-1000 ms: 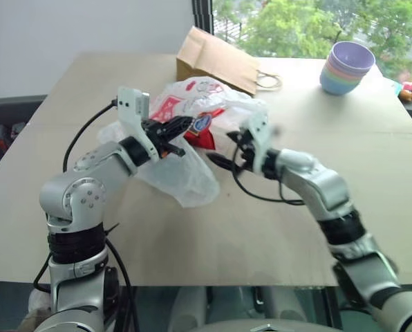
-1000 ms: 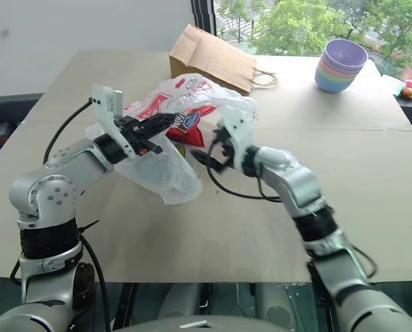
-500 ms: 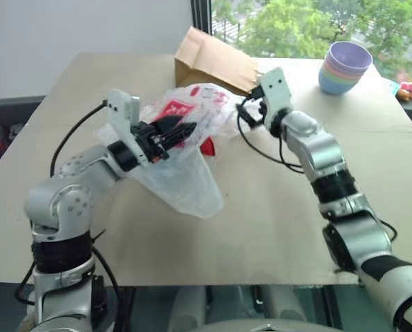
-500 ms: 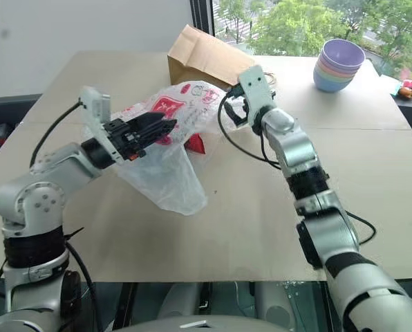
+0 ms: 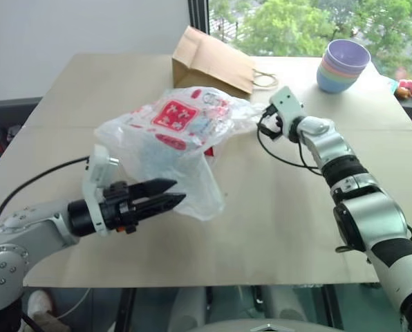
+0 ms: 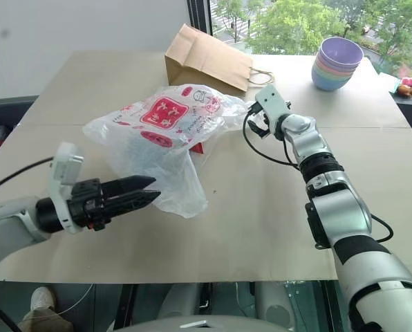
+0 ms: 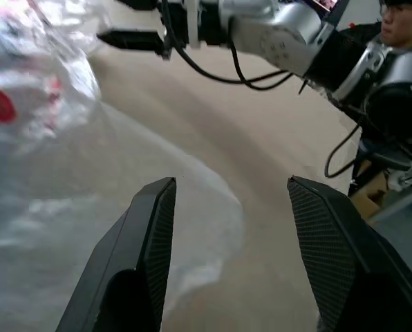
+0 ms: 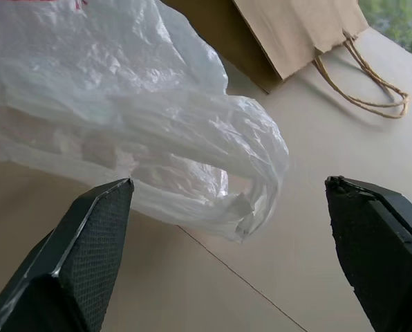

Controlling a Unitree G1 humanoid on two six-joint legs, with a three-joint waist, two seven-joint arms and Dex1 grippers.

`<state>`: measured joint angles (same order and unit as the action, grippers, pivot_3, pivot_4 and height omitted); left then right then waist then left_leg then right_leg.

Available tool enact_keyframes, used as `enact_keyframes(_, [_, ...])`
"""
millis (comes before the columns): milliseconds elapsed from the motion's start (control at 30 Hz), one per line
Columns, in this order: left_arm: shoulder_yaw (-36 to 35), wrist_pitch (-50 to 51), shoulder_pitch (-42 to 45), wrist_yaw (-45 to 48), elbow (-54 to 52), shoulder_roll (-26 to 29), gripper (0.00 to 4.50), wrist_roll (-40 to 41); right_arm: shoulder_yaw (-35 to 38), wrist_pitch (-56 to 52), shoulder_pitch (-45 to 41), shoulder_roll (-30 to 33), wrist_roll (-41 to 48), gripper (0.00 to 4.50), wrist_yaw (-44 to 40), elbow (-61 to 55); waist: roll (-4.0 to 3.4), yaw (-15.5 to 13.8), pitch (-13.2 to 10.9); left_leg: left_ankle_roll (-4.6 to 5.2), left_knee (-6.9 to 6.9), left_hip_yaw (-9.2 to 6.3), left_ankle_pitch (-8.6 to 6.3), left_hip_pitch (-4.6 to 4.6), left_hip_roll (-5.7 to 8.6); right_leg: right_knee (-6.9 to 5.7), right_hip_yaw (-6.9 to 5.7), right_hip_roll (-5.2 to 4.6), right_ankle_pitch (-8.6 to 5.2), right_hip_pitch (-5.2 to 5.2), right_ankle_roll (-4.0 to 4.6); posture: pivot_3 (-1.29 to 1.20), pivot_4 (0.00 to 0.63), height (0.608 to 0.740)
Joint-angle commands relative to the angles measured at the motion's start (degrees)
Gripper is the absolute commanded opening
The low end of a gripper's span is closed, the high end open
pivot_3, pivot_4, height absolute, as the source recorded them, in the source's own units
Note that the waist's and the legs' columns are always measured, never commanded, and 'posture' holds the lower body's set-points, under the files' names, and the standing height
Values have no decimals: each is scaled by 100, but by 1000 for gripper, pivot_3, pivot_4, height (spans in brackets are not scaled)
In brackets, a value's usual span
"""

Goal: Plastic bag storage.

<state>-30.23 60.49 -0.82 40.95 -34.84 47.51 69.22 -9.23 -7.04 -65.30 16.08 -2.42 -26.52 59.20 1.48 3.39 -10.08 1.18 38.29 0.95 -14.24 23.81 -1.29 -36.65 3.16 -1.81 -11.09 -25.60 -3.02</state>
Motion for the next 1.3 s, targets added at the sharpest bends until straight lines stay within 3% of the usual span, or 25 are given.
enact_keyframes(33, [315,-316,-83,-244,-336,-160,2621,-141,189,439,-489,-269,-82,4500,326,699,1,46,1,-4,2,2,3,-6,0,-8,3,2,0,1,1,0,150,740])
enact_keyframes(67, [368,-355,-107,-282,-362,-180,2621,-152,224,531,-553,-321,-111,4500,399,880,1,67,1,-7,3,1,6,-8,-2,-12,5,6,1,2,1,0,150,740])
enact_keyframes(167, [509,-502,-316,-213,-506,-110,2683,-372,512,714,-730,-408,-32,3651,741,1331,0,74,0,-9,4,2,8,-12,-5,-18,11,14,2,0,4,0,150,740])
enact_keyframes(300, [625,-729,-960,18,-833,49,2683,-771,743,916,-882,-496,-11,1513,567,1549,-1,74,0,-9,2,2,6,-1,-2,-12,12,9,3,-4,4,0,150,740])
enact_keyframes(400, [983,-1021,-1084,-35,-921,88,2683,-1343,899,962,-940,-550,22,166,463,1565,-4,62,-2,-8,-4,3,5,-1,-1,-9,10,5,2,-6,4,0,150,740])
enact_keyframes(433, [1162,-1125,-1042,-112,-916,73,2683,-1571,937,977,-953,-562,26,30,429,1546,-3,59,-2,-8,-5,2,5,-1,0,-10,10,5,2,-6,4,0,150,740])
enact_keyframes(600, [2428,-1232,-301,-506,-571,-129,2683,-2465,1053,1023,-950,-564,82,30,124,1296,-6,36,-1,-8,1,-2,6,-5,2,-10,7,6,2,3,3,0,150,740])
enact_keyframes(667, [2873,-1211,159,-823,-243,-487,2683,-2762,1096,1000,-917,-545,124,30,23,1160,-8,33,-2,-7,4,0,6,-7,3,-13,9,6,3,5,2,0,150,740])
enact_keyframes(800, [3029,-722,609,-1131,71,-1097,2683,-2490,1127,909,-817,-491,164,30,-66,884,-7,69,-1,-8,4,-1,6,-6,0,-17,10,8,3,3,2,0,150,740])
enact_keyframes(933, [2782,-888,1045,-1370,655,-2046,1559,-2093,1124,889,-759,-414,151,0,-38,800,-8,39,-1,-8,-4,-2,6,-2,0,-18,7,6,3,-4,3,0,150,740])
enact_keyframes(967, [2619,-979,1110,-1424,705,-2315,1163,-1866,1134,892,-755,-400,156,0,-18,800,-7,34,-1,-8,-4,-2,6,-2,0,-18,7,4,4,-4,3,0,150,740])
enact_keyframes(1067, [1635,-963,1255,-1837,515,-2672,47,41,1235,860,-801,-354,268,0,-71,717,-5,30,-1,-7,3,-1,6,2,2,-18,6,-7,5,-3,1,0,150,740])
enact_keyframes(1200, [790,-958,1579,-2496,753,-2129,47,1959,1210,698,-856,-239,276,0,-349,620,-5,38,-1,-7,3,-20,6,-2,-2,-28,1,-4,5,-4,4,0,150,740])
enact_keyframes(1300, [449,-916,1768,-2644,900,-1444,47,2667,978,654,-739,-114,123,0,-870,553,-5,37,-1,-7,7,-19,6,-2,4,-27,4,-5,6,-1,3,0,150,740])
